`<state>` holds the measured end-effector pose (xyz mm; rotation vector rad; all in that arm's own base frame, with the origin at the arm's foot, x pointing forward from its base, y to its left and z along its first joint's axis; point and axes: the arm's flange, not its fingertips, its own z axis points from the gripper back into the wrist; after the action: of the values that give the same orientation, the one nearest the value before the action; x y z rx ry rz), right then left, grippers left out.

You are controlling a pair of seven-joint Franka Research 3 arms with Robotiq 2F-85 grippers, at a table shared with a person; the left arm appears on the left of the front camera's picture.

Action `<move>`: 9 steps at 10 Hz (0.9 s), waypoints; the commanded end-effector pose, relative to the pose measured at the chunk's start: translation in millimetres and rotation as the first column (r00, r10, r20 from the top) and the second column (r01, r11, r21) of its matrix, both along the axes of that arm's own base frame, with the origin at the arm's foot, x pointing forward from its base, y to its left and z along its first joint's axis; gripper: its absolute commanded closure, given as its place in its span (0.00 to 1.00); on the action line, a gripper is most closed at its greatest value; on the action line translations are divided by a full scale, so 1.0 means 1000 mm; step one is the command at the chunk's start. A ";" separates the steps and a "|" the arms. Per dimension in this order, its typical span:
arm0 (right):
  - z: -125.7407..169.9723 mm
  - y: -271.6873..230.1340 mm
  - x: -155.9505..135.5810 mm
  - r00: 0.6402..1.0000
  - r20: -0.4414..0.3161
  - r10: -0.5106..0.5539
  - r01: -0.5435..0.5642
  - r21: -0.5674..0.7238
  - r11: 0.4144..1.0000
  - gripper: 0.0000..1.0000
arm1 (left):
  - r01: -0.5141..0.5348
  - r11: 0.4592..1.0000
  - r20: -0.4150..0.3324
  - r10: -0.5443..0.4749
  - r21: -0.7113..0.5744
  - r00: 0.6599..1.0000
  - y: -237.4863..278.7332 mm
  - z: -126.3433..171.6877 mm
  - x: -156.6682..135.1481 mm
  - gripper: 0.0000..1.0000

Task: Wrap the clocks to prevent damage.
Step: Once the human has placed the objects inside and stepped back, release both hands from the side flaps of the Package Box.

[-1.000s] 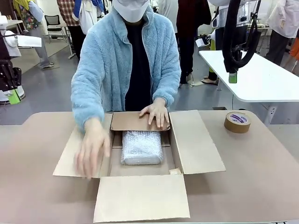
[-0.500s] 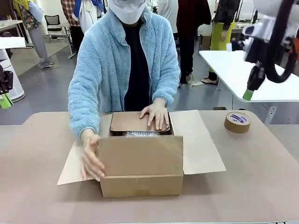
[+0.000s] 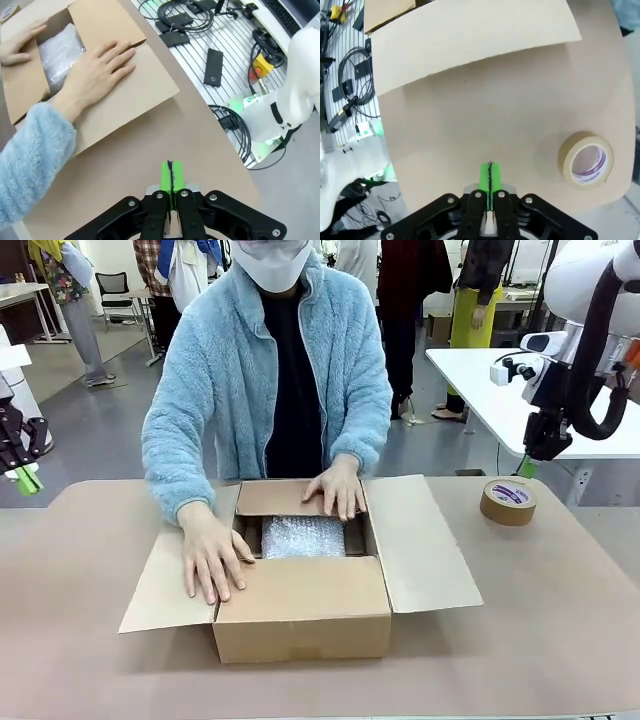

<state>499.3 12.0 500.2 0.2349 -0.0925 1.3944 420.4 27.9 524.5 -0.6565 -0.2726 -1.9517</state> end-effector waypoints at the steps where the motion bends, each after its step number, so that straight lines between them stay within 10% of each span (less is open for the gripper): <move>1: 0.002 -0.005 0.007 0.995 0.049 0.086 -0.090 0.087 0.992 0.99 | -0.067 0.997 0.030 0.066 0.028 0.997 0.001 0.012 -0.001 1.00; 9: -0.006 -0.004 0.010 0.984 0.108 0.143 -0.156 0.129 0.979 0.99 | -0.249 0.964 0.013 0.249 0.097 0.968 0.002 0.017 -0.002 1.00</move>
<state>509.7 4.1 496.8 0.2970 -0.2645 1.5811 416.6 26.2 542.7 -0.5154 -0.2442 -1.6867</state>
